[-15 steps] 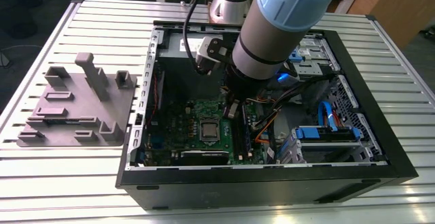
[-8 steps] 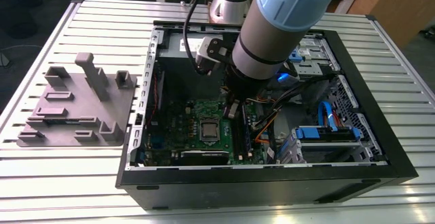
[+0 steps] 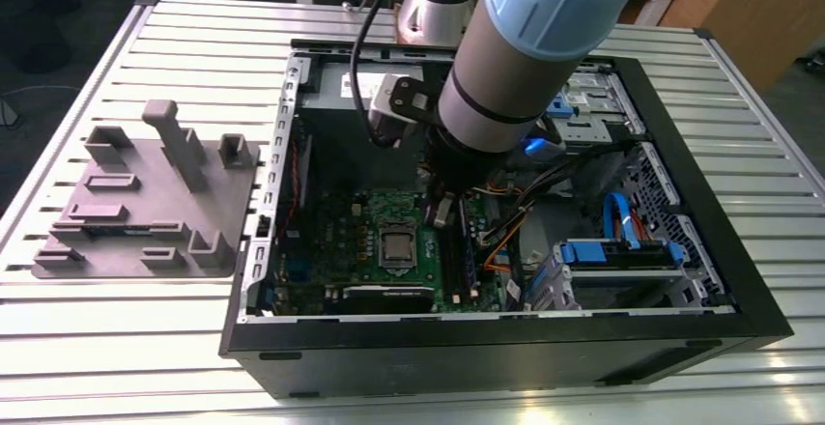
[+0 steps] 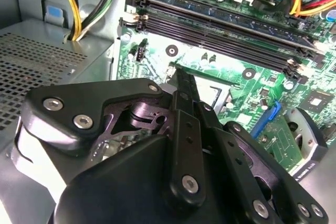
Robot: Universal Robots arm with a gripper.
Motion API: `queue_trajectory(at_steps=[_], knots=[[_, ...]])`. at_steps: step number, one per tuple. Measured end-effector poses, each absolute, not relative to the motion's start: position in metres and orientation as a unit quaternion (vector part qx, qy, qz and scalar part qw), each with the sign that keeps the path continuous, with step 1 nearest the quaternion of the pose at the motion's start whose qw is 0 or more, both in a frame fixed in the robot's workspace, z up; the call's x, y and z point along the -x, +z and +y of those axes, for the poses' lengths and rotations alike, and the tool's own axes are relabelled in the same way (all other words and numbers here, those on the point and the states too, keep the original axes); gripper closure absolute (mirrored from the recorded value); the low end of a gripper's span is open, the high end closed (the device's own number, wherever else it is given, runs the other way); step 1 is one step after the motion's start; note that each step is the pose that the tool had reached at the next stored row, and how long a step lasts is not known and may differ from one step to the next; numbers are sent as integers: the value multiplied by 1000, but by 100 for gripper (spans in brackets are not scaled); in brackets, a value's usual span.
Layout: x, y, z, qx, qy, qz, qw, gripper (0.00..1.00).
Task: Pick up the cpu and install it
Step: 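Install the first cpu locking lever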
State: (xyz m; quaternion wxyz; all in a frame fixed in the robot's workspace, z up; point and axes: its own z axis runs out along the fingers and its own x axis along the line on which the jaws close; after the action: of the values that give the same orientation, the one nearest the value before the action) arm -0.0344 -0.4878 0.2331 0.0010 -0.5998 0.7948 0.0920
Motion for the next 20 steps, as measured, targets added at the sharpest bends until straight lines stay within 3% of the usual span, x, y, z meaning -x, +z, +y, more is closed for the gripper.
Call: queue_trajectory(at_steps=[13,20], knots=[[36,228,-495,626,88,775,-4,90],[37,228,-498,641,80,763,4,90]])
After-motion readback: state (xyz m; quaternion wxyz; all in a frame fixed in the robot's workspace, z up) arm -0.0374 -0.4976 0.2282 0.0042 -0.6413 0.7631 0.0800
